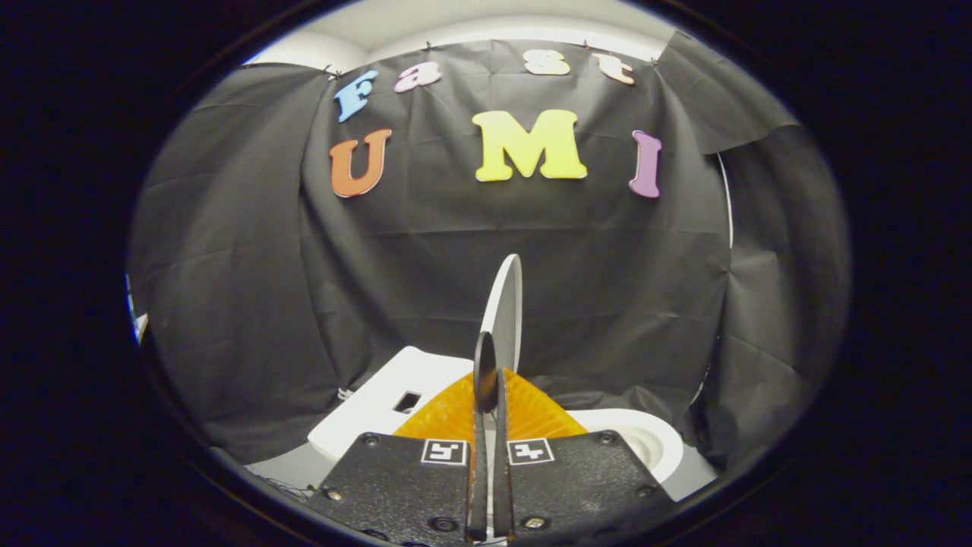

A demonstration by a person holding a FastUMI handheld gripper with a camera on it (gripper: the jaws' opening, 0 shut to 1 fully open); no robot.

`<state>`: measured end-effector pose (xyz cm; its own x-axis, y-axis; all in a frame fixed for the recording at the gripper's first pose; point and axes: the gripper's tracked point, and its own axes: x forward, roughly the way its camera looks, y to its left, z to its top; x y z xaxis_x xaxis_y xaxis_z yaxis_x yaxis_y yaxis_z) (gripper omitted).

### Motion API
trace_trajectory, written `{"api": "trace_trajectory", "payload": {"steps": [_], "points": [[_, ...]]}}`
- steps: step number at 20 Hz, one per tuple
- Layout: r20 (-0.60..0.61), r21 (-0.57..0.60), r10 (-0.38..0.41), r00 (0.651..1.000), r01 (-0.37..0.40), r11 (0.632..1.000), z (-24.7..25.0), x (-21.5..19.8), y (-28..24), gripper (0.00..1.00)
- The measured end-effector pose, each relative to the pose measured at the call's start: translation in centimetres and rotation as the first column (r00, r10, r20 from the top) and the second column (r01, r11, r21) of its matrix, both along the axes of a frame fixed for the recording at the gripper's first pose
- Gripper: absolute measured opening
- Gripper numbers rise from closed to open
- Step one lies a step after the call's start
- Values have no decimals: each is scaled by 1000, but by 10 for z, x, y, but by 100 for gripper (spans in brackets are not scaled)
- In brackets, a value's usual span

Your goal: Open the toilet lid.

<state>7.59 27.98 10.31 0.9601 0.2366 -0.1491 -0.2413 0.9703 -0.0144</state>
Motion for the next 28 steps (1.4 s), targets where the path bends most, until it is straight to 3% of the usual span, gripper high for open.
{"api": "trace_trajectory", "payload": {"steps": [8,11,14,16,18,22,28], "points": [[9,-105,54,998,-53,993,-5,-5,46,7],[-16,-105,98,995,-99,989,-9,-2,60,8],[-27,-148,192,981,-194,970,-13,-10,81,9],[-29,-149,226,974,-228,962,-14,-9,81,17],[-35,-81,312,949,-314,946,-10,-17,87,44],[101,-22,240,966,-239,971,34,-17,47,100],[143,140,233,962,-253,957,39,-44,4,100]]}}
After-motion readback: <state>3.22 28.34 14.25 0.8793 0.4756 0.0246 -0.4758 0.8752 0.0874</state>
